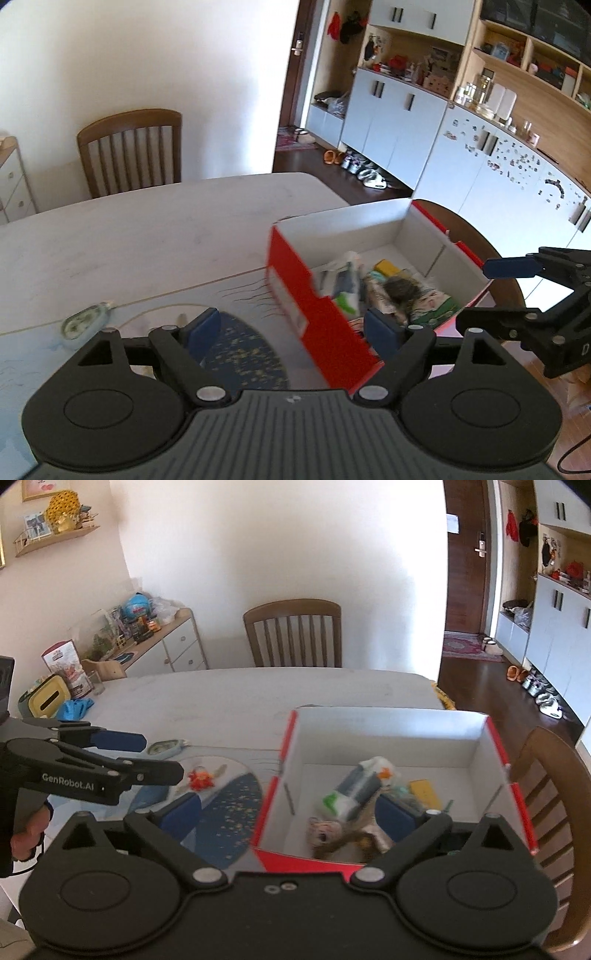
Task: Organize objects
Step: 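Withdraw both grippers from the box back to the table, then lower the left gripper onto the white correction tape while the right gripper approaches the red horse keychain, then grasp the correction tape with the left gripper while the right gripper grasps the red horse keychain, then carry the correction tape into the red box with the left gripper while the right gripper carries the horse keychain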
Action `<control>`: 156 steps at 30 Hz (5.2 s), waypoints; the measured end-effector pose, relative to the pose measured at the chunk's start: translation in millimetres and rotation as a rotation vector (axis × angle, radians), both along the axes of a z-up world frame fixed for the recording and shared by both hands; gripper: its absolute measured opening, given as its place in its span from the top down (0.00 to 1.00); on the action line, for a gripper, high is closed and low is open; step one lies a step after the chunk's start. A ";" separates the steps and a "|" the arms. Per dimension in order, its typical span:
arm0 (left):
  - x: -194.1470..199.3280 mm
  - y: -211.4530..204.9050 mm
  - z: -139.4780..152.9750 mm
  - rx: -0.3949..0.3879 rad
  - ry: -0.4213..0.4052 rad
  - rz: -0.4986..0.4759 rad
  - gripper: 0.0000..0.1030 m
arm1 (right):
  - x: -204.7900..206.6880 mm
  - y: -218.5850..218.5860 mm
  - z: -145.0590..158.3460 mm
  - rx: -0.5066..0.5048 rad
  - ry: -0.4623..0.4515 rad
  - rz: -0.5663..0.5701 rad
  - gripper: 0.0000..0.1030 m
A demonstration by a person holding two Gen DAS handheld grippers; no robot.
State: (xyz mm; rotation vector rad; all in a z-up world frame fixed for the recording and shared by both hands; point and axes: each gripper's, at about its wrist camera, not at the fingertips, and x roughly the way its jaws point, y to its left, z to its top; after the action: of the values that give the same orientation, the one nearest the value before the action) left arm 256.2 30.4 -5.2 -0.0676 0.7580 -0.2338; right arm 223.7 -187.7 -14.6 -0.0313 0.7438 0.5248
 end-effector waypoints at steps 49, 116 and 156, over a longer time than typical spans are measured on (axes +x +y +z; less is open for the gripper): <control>82.4 215.2 -134.9 0.123 0.027 0.051 0.00 | 76.2 214.1 -119.2 -0.161 0.164 0.089 0.11; 0.6 143.5 -59.8 0.183 0.039 0.106 0.41 | 5.6 141.3 -26.7 -0.116 0.031 0.092 0.63; 65.8 -110.4 -0.5 0.207 -0.072 -0.143 0.41 | 72.1 -64.3 -6.8 -0.093 -0.079 -0.036 0.63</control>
State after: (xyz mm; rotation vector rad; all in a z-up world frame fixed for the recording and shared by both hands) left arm 322.0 -80.0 -5.7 0.1906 0.7118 -0.2914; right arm 295.8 -252.0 -21.4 -0.1247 0.6896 0.4522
